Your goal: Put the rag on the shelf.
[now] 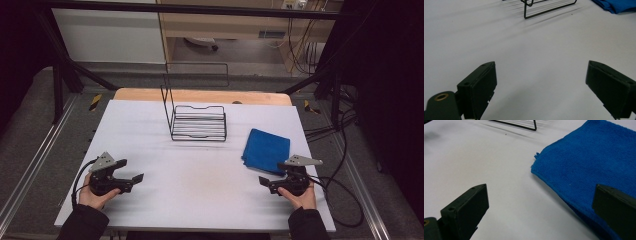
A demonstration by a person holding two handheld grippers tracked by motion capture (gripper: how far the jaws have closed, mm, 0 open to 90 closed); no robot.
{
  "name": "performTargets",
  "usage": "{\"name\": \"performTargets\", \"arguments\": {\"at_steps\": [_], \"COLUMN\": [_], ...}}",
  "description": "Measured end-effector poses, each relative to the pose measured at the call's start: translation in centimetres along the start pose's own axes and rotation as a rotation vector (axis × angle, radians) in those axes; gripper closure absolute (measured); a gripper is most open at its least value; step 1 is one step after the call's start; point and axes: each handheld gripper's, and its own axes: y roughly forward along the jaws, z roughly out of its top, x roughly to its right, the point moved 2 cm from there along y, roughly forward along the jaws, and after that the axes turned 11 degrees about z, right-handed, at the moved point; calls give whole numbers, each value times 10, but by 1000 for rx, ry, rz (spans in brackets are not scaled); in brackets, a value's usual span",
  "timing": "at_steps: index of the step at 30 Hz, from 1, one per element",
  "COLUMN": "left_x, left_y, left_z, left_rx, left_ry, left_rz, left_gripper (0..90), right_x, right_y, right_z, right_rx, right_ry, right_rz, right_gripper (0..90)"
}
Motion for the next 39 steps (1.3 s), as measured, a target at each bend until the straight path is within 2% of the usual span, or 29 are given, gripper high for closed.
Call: {"name": "performTargets", "arguments": {"at_steps": [11, 17, 24, 28, 30, 31, 35, 39], "left_x": [0, 0, 0, 0, 0, 0, -1, 0], "left_y": [1, 2, 3, 3, 3, 3, 2, 2], "left_z": [0, -1, -1, -1, -1, -1, -1, -1], "left_rx": [-2, -8, -17, -15, -15, -14, -13, -13], "left_ry": [-9, -2, 1, 0, -1, 0, 0, -1], "left_rz": [2, 5, 4, 6, 6, 7, 8, 7], "left_gripper": [102, 103, 104, 105, 106, 106, 107, 108], "right_x": [-4, -6, -7, -7, -4, -4, 1, 5], "right_y": [11, 19, 27, 35, 42, 42, 53, 61], "right_z": [8, 18, 34, 42, 47, 47, 48, 46], "right_rx": [-5, -23, -20, -46, -67, -67, -107, -140], "right_ry": [-11, -34, -31, -47, -55, -55, -69, -67], "right_rz": [-37, -58, -74, -83, -91, -91, -96, -108], "right_gripper": [12, 14, 43, 88, 158, 158, 267, 336]}}
